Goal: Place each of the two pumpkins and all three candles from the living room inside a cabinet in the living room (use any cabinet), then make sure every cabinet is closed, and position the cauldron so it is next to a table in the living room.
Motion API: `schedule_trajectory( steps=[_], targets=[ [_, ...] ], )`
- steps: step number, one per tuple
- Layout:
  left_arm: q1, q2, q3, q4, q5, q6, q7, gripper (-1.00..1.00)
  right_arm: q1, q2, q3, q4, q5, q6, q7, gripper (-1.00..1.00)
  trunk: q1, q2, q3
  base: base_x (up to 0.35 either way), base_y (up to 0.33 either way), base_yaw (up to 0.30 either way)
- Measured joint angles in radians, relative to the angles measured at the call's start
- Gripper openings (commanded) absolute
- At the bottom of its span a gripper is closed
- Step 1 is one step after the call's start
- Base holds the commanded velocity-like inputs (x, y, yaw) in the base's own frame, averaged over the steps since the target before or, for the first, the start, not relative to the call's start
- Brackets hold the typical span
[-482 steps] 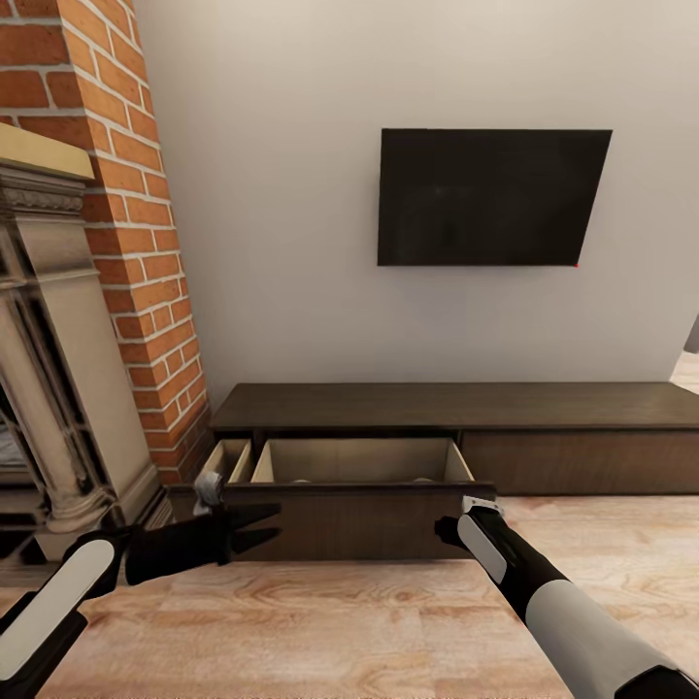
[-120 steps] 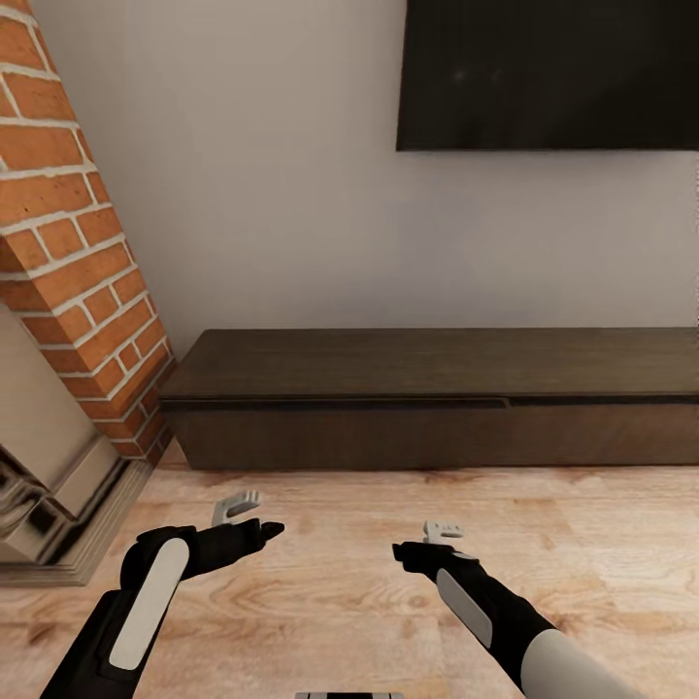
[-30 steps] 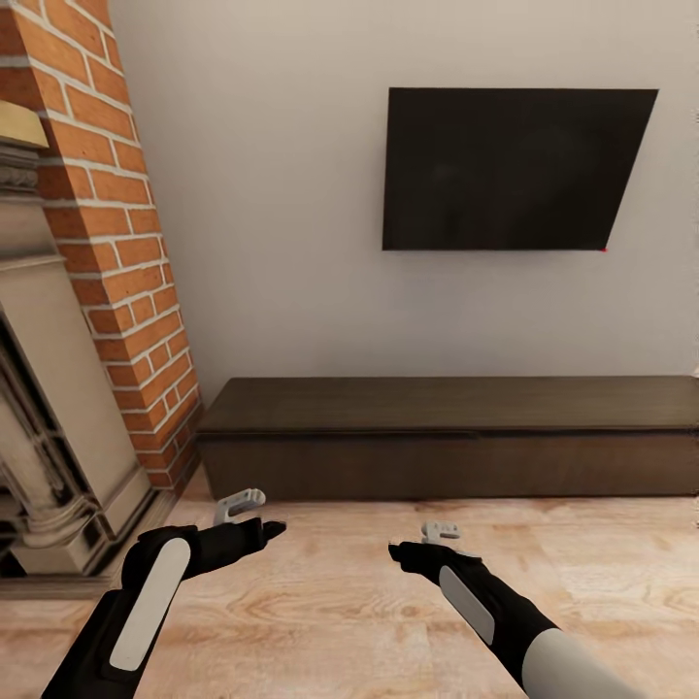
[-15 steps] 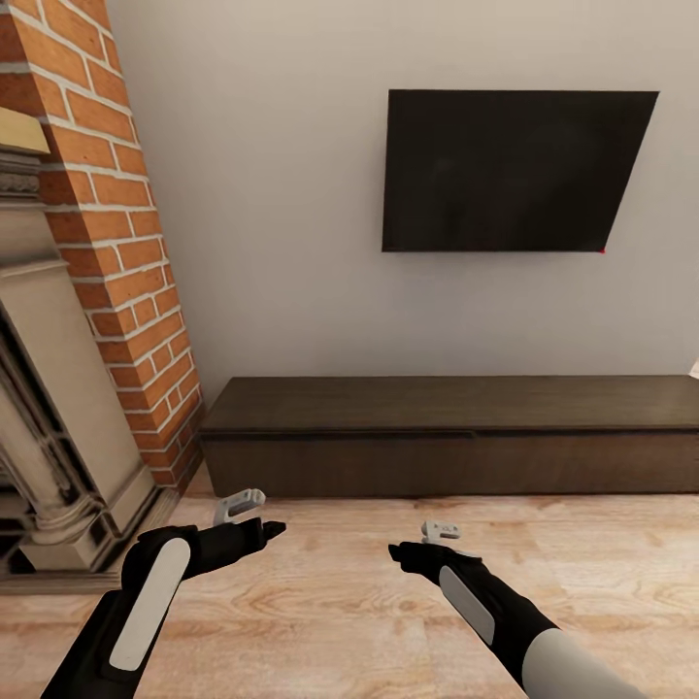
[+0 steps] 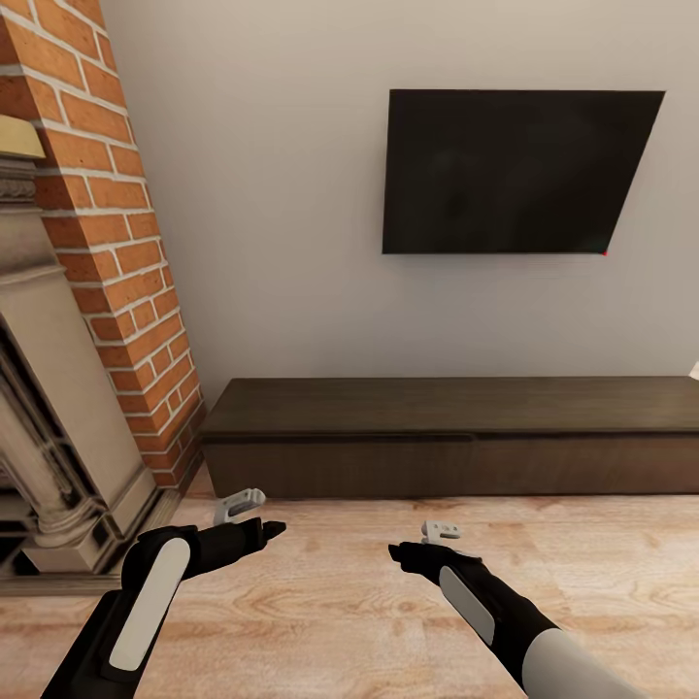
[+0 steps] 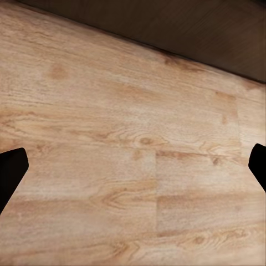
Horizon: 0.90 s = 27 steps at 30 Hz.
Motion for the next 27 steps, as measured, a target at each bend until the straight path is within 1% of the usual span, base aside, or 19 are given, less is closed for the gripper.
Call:
schedule_trajectory(
  steps=[19, 27],
  targets=[
    [0.0, 0.0, 0.0, 0.0, 0.0, 0.0, 0.0, 1.0, 0.0, 0.0, 0.0, 0.0, 0.0, -0.006, 0.0, 1.0, -0.073, 0.133, 0.036, 0.0, 0.0, 0.0],
    [0.0, 0.0, 0.002, 0.004, 0.0, 0.0, 0.0, 1.0, 0.0, 0.001, -0.001, 0.001, 0.0, -0.01, 0.0, 1.0, -0.104, 0.189, 0.058, 0.0, 0.0, 0.0]
  ],
)
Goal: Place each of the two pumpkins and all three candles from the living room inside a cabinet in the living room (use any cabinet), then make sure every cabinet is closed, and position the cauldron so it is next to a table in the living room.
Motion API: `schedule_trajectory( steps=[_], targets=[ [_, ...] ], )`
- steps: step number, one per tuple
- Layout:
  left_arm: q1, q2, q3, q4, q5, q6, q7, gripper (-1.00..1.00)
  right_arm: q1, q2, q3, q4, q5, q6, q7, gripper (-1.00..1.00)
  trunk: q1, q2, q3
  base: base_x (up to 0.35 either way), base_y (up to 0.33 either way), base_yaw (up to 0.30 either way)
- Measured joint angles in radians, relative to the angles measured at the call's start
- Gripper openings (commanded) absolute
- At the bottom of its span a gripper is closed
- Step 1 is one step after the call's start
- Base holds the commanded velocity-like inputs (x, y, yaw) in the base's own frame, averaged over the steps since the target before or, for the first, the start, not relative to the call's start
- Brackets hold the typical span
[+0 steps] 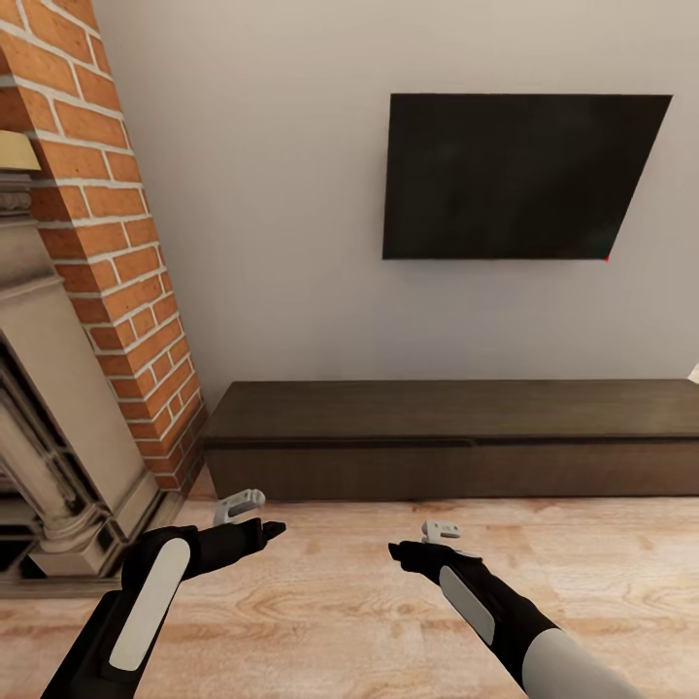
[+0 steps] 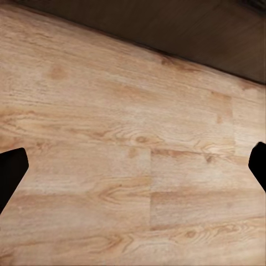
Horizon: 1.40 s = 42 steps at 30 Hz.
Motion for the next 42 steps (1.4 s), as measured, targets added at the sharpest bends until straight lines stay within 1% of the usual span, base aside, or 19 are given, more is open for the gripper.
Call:
schedule_trajectory(
  steps=[6, 9, 13, 19, 35, 37, 38, 40, 41, 42],
  targets=[
    [0.0, 0.001, 0.004, 0.005, -0.004, 0.0, 0.001, 1.0, 0.0, -0.001, 0.0, -0.001, 0.0, -0.007, 0.0, 1.0, -0.023, 0.042, 0.019, 0.0, 0.0, 0.0],
    [0.0, 0.003, 0.007, 0.007, -0.008, 0.0, 0.001, 1.0, 0.0, -0.001, 0.001, -0.001, 0.011, -0.012, 0.001, 1.0, -0.035, 0.063, 0.028, 0.0, 0.0, 0.0],
    [-0.001, 0.004, 0.008, 0.008, -0.009, 0.0, 0.001, 1.0, 0.0, -0.001, 0.001, 0.0, 0.014, -0.013, 0.001, 1.0, -0.05, 0.091, 0.041, 0.0, 0.0, 0.0],
    [0.0, 0.003, 0.009, 0.008, -0.01, 0.0, 0.002, 1.0, 0.0, 0.001, 0.0, -0.001, 0.002, -0.014, -0.002, 1.0, -0.073, 0.133, 0.059, 0.0, 0.0, 0.0],
    [-0.001, 0.005, 0.009, 0.012, -0.012, -0.001, 0.004, 1.0, 0.0, 0.001, 0.0, 0.0, 0.001, -0.016, -0.002, 1.0, -0.134, 0.245, 0.11, 0.0, 0.0, 0.0],
    [-0.002, 0.004, 0.009, 0.029, -0.013, -0.001, 0.034, 1.0, 0.0, 0.001, 0.0, 0.001, 0.001, -0.016, -0.002, 1.0, -0.142, 0.259, 0.116, 0.0, 0.0, 0.0],
    [-0.003, 0.004, 0.009, 0.038, -0.013, -0.001, 0.066, 1.0, 0.0, 0.0, 0.0, 0.001, 0.001, -0.016, -0.002, 1.0, -0.146, 0.266, 0.119, 0.0, 0.0, 0.0],
    [-0.004, 0.002, 0.009, 0.057, -0.01, -0.003, 0.153, 1.0, 0.0, 0.0, 0.0, 0.0, 0.001, -0.015, -0.002, 1.0, -0.153, 0.28, 0.125, 0.0, 0.0, 0.0],
    [-0.004, 0.002, 0.009, 0.061, -0.008, -0.004, 0.176, 1.0, 0.0, 0.0, 0.0, 0.001, 0.001, -0.015, -0.002, 1.0, -0.157, 0.287, 0.128, 0.0, 0.0, 0.0],
    [-0.004, 0.001, 0.009, 0.065, -0.006, -0.004, 0.215, 1.0, 0.0, 0.0, 0.0, 0.001, 0.001, -0.015, -0.002, 1.0, -0.161, 0.294, 0.131, 0.0, 0.0, 0.0]
  ],
)
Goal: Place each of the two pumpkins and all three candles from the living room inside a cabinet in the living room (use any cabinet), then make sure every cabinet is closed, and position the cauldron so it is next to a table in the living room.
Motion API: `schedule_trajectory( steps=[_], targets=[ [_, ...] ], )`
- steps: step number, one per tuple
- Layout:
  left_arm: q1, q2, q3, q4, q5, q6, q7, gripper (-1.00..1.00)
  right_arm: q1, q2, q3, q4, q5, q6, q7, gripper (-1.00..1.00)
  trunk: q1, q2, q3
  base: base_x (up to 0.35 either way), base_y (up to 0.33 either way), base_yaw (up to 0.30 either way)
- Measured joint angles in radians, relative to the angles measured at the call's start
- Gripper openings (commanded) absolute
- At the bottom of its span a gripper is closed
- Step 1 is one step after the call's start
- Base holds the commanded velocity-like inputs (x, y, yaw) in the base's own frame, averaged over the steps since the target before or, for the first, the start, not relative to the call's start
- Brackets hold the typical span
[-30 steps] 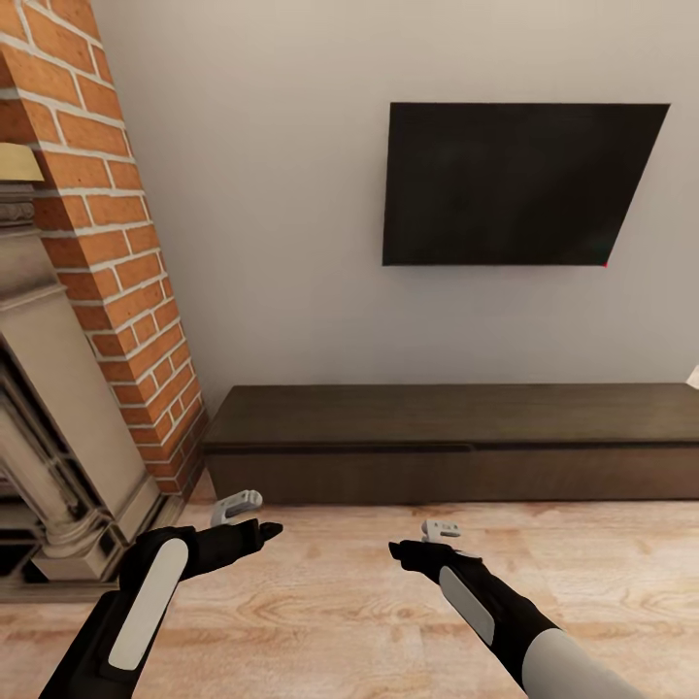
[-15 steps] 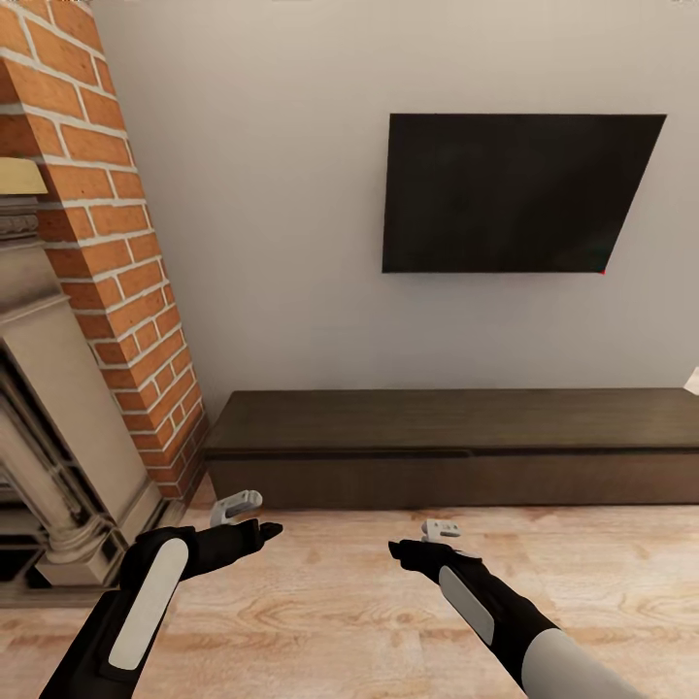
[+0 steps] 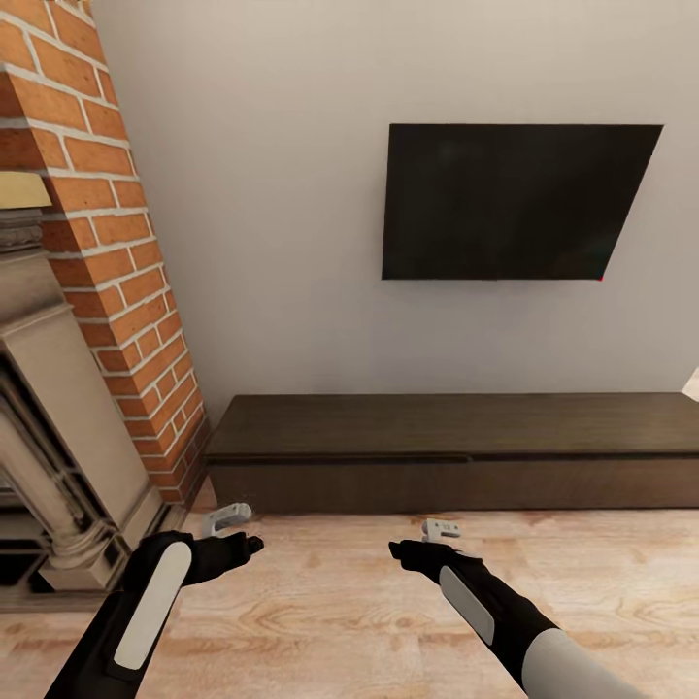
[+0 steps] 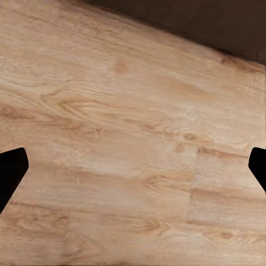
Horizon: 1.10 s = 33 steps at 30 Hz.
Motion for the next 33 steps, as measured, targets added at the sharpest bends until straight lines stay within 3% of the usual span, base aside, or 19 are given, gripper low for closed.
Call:
schedule_trajectory(
  steps=[3, 6, 8, 10, 12, 14, 16, 18, 20, 22, 26, 30, 33],
  targets=[
    [0.0, -0.002, 0.0, 0.035, 0.004, -0.002, 0.069, 1.0, 0.0, 0.0, 0.001, 0.004, 0.0, -0.001, 0.001, 1.0, -0.011, 0.021, 0.009, 0.0, 0.0, 0.0],
    [-0.001, -0.008, -0.009, 0.152, -0.002, -0.004, 0.096, 1.0, 0.0, -0.004, 0.002, 0.009, -0.003, -0.002, 0.009, 1.0, -0.023, 0.042, 0.019, 0.0, 0.0, 0.0],
    [0.0, -0.007, -0.013, 0.265, -0.007, -0.008, 0.099, 1.0, 0.002, -0.005, 0.002, 0.012, -0.004, -0.001, 0.011, 1.0, -0.031, 0.056, 0.025, 0.0, 0.0, 0.0],
    [-0.001, -0.004, -0.018, 0.437, -0.014, -0.046, 0.097, 1.0, 0.004, -0.005, 0.003, 0.017, -0.005, 0.002, 0.01, 1.0, -0.038, 0.07, 0.031, 0.0, 0.0, 0.0],
    [-0.001, -0.001, -0.038, 0.587, -0.028, -0.144, 0.093, 1.0, 0.006, -0.007, 0.003, 0.02, -0.005, 0.003, 0.007, 1.0, -0.046, 0.084, 0.037, 0.0, 0.0, 0.0],
    [-0.001, 0.002, -0.077, 0.685, -0.058, -0.257, 0.09, 1.0, 0.01, -0.009, 0.003, 0.038, -0.005, 0.001, 0.005, 1.0, -0.054, 0.098, 0.044, 0.0, 0.0, 0.0],
    [0.0, 0.003, -0.103, 0.749, -0.083, -0.328, 0.089, 1.0, 0.014, -0.009, 0.003, 0.092, -0.005, 0.0, 0.004, 1.0, -0.061, 0.112, 0.05, 0.0, 0.0, 0.0],
    [0.002, 0.004, -0.122, 0.854, -0.113, -0.409, 0.087, 1.0, 0.017, -0.006, 0.004, 0.207, -0.001, -0.014, 0.003, 1.0, -0.069, 0.126, 0.056, 0.0, 0.0, 0.0],
    [0.002, 0.005, -0.131, 0.98, -0.134, -0.51, 0.074, 1.0, 0.017, -0.004, 0.005, 0.349, 0.0, -0.08, 0.004, 1.0, -0.077, 0.14, 0.062, 0.0, 0.0, 0.0],
    [0.003, 0.006, -0.135, 1.11, -0.153, -0.631, 0.016, 1.0, 0.019, -0.004, 0.005, 0.497, -0.003, -0.188, 0.004, 1.0, -0.084, 0.154, 0.069, 0.0, 0.0, 0.0],
    [0.006, 0.008, -0.138, 1.303, -0.213, -0.801, -0.121, 1.0, 0.051, -0.003, 0.004, 0.645, -0.003, -0.311, -0.004, 1.0, -0.1, 0.182, 0.081, 0.0, 0.0, 0.0],
    [0.034, 0.016, -0.138, 1.381, -0.252, -0.915, -0.173, 1.0, 0.157, -0.003, 0.005, 0.673, -0.006, -0.356, -0.006, 1.0, -0.115, 0.21, 0.094, 0.0, 0.0, 0.0],
    [0.071, 0.032, -0.138, 1.391, -0.261, -0.946, -0.179, 1.0, 0.197, -0.004, 0.005, 0.679, -0.006, -0.362, -0.006, 1.0, -0.119, 0.217, 0.097, 0.0, 0.0, 0.0]
  ],
)
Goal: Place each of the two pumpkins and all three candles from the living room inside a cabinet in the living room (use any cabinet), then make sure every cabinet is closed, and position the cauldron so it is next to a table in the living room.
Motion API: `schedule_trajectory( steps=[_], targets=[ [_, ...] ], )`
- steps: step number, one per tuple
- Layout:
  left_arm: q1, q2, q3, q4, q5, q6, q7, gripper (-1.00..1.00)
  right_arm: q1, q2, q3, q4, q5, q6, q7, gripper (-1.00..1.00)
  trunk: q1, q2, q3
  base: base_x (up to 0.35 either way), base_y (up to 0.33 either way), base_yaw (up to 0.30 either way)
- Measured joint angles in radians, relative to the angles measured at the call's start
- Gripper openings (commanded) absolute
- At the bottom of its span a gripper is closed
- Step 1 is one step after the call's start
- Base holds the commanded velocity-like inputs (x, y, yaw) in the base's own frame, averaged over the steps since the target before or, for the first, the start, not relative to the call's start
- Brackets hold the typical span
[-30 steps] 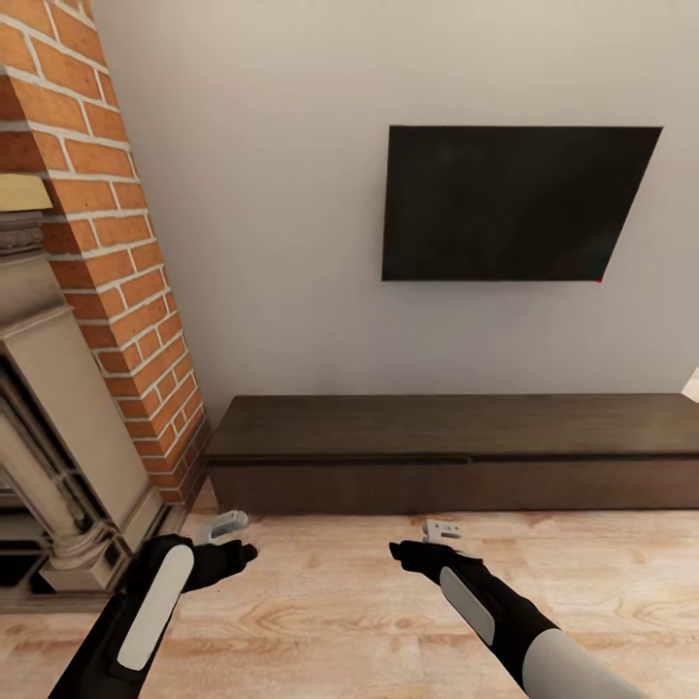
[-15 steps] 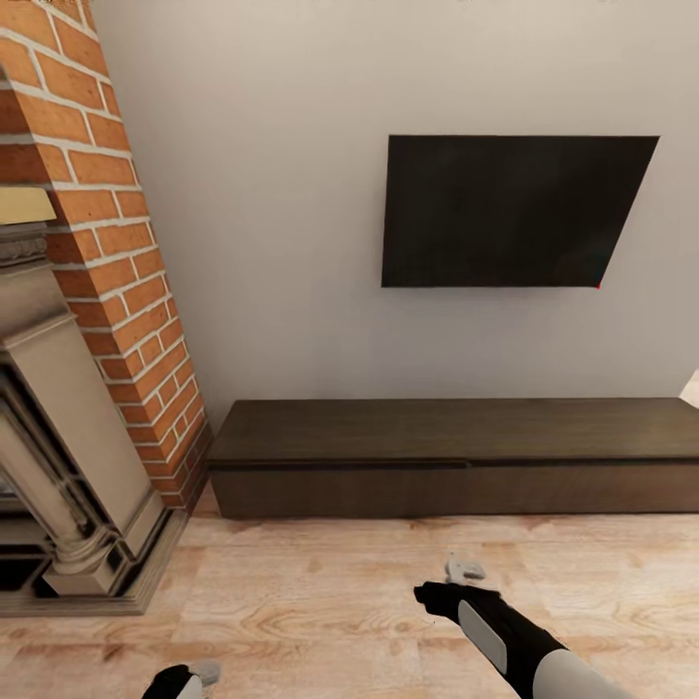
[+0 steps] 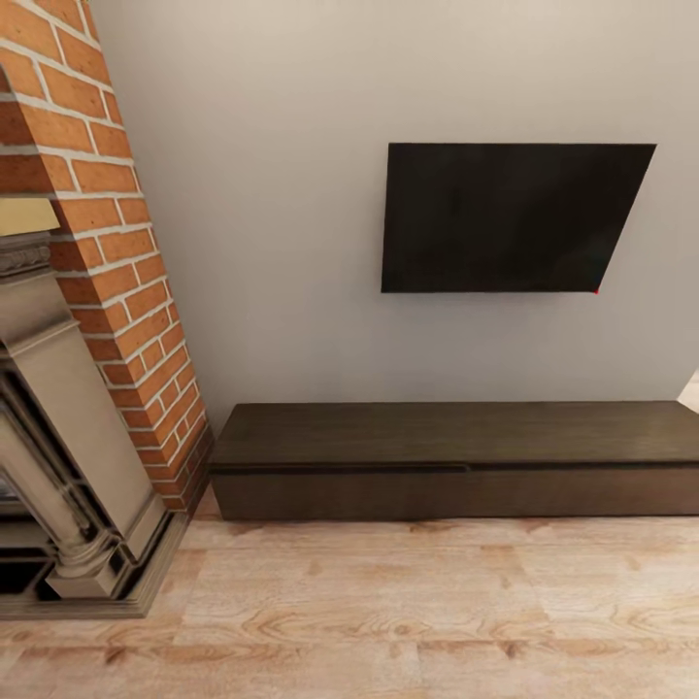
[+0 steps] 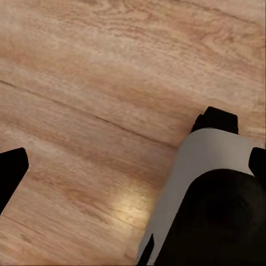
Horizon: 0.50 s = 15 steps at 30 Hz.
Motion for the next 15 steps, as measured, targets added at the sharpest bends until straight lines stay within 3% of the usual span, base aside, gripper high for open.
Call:
schedule_trajectory(
  steps=[6, 15],
  targets=[
    [0.071, 0.036, -0.002, 0.004, -0.004, -0.048, -0.011, 1.0, 0.082, 0.001, 0.0, 0.002, 0.006, 0.008, -0.001, 1.0, 0.0, 0.0, 0.0, 0.0, 0.0, 0.0],
    [0.109, 0.032, 0.0, 0.002, -0.006, -0.075, -0.011, 1.0, 0.117, 0.002, 0.001, -0.007, 0.012, -0.001, -0.001, 1.0, 0.0, 0.0, 0.0, 0.0, 0.0, 0.0]
  ],
)
